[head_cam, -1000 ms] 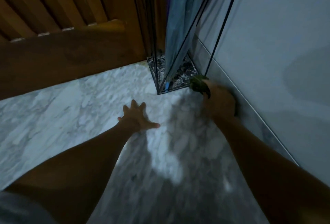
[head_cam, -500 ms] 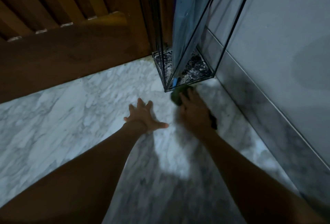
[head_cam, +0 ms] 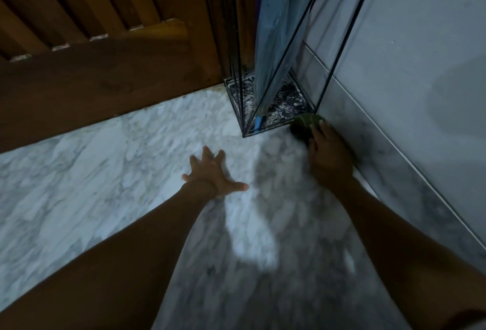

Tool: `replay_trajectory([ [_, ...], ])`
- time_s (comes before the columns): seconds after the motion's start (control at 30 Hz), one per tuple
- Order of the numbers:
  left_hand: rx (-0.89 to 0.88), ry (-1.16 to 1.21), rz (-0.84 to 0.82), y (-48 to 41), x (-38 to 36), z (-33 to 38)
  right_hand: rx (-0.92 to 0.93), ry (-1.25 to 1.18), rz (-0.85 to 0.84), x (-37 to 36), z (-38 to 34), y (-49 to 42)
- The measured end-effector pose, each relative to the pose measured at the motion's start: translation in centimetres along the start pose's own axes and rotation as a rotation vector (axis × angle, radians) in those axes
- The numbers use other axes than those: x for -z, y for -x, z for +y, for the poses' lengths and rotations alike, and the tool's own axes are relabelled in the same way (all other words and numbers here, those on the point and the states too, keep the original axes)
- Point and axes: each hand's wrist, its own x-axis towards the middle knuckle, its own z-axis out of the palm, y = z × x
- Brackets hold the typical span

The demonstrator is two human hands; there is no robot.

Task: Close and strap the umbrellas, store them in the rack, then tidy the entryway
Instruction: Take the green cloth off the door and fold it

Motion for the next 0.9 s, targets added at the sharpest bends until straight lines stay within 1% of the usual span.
replay_trajectory([
  [0.07, -0.004, 0.002, 0.001, 0.0, 0.1, 0.0, -0.042, -0.060, -0.001, -0.1, -3.5, 1.5],
  [0.1, -0.004, 0.004, -0.001, 0.0, 0.1, 0.0, -0.001, -0.108, -0.009, -0.2, -5.6, 2.4],
  [0.13, -0.004, 0.006, -0.003, 0.1, 0.1, 0.1, 0.091, -0.154, -0.059, -0.5, -7.4, 3.2],
  [0.2, 0.003, 0.012, 0.001, 0.2, 0.1, 0.2, 0.317, -0.186, -0.102, -1.4, -9.5, 4.4],
  [0.23, 0.005, 0.014, 0.002, 0.3, 0.2, 0.2, 0.404, -0.191, -0.113, -1.6, -9.6, 4.5],
  [0.27, 0.006, 0.016, -0.001, 0.4, 0.2, 0.2, 0.440, -0.194, -0.113, -1.2, -9.2, 4.2],
  [0.3, 0.006, 0.018, -0.005, 0.4, 0.2, 0.2, 0.446, -0.189, -0.098, -0.9, -8.5, 3.8],
  [0.37, 0.005, 0.019, -0.007, 0.6, 0.3, 0.2, 0.369, -0.158, -0.075, -0.3, -5.9, 2.6],
  [0.43, 0.009, 0.029, -0.014, 0.6, 0.3, 0.2, 0.188, -0.137, -0.063, 0.2, -3.3, 1.6],
  [0.5, 0.006, 0.046, -0.019, 0.5, 0.4, 0.2, -0.010, -0.149, -0.011, 0.4, -2.2, 1.8],
  [0.57, 0.011, 0.063, -0.022, 0.5, 0.4, 0.3, -0.113, -0.138, 0.023, 0.1, -3.2, 2.9],
  [0.6, 0.012, 0.065, -0.026, 0.5, 0.5, 0.2, -0.103, -0.141, 0.023, -0.2, -4.4, 3.5],
  [0.63, 0.011, 0.065, -0.039, 0.2, 0.7, 0.0, -0.053, -0.149, 0.010, -0.6, -6.1, 4.1],
  [0.67, 0.003, 0.053, -0.056, -0.1, 1.0, -0.2, 0.027, -0.160, -0.022, -1.2, -7.8, 4.7],
  [0.73, -0.033, 0.032, -0.089, -1.0, 1.9, -1.0, 0.244, -0.191, -0.128, -2.0, -10.9, 5.6],
  [0.77, -0.052, 0.061, -0.104, -1.3, 2.7, -1.5, 0.353, -0.193, -0.154, -2.2, -11.8, 6.1],
  [0.8, -0.062, 0.155, -0.116, -1.4, 3.5, -2.1, 0.430, -0.187, -0.153, -2.1, -12.2, 6.4],
  [0.83, -0.055, 0.301, -0.125, -1.6, 4.2, -2.7, 0.450, -0.176, -0.140, -1.9, -12.2, 6.5],
  [0.87, -0.047, 0.445, -0.127, -1.6, 4.9, -3.4, 0.404, -0.170, -0.135, -1.6, -11.9, 6.5],
  [0.9, -0.042, 0.514, -0.101, -1.7, 5.3, -4.2, 0.299, -0.174, -0.117, -1.3, -11.5, 6.5],
])
